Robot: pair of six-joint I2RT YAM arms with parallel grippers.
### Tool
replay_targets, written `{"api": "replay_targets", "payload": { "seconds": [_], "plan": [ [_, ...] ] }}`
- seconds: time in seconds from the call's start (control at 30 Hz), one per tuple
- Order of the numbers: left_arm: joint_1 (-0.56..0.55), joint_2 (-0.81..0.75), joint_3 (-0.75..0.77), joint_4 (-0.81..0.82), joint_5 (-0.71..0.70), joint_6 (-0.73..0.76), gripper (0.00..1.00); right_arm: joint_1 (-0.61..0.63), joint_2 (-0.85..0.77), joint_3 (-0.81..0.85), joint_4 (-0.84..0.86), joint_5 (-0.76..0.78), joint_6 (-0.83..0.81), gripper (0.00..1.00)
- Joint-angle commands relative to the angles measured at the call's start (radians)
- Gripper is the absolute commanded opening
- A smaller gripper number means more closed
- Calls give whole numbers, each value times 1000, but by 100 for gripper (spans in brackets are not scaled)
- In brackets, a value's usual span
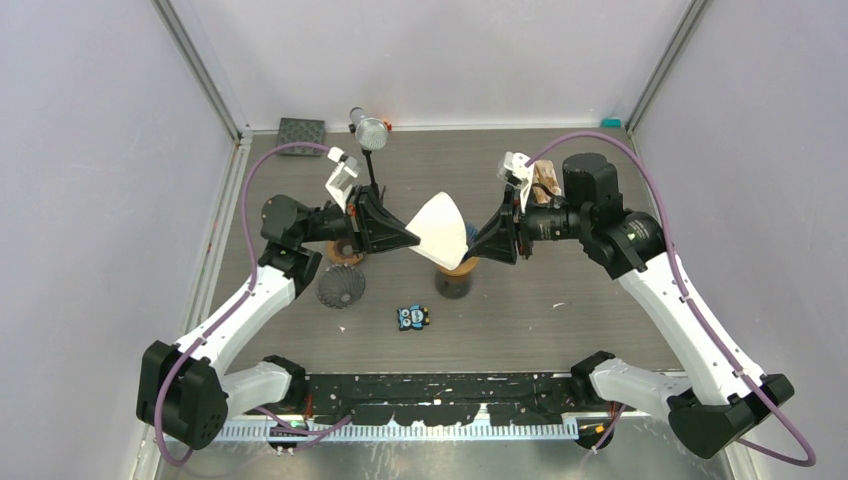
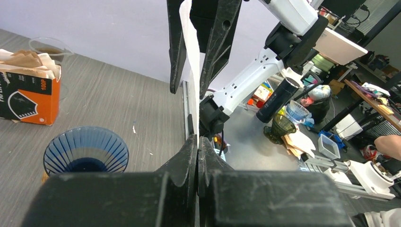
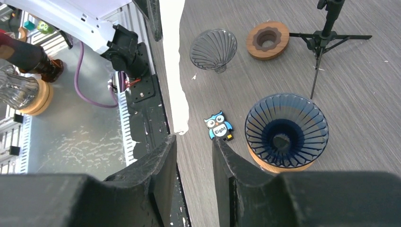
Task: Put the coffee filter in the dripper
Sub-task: Pick up the coffee filter from the coffee filter holder.
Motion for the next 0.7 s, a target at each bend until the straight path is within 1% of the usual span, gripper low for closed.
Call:
{"api": "replay_targets", "payload": {
  "seconds": [0.0, 0.33, 0.67],
  "plan": [
    [3, -18, -4, 57, 9, -2, 0, -4, 5, 5, 51, -36, 14, 38],
    [3, -28, -11, 56, 13, 5, 0, -6, 25, 2, 71, -12, 25, 33],
    [3, -28, -19, 57, 7, 16, 0, -6, 43, 8, 73, -44, 32, 31]
  ]
}}
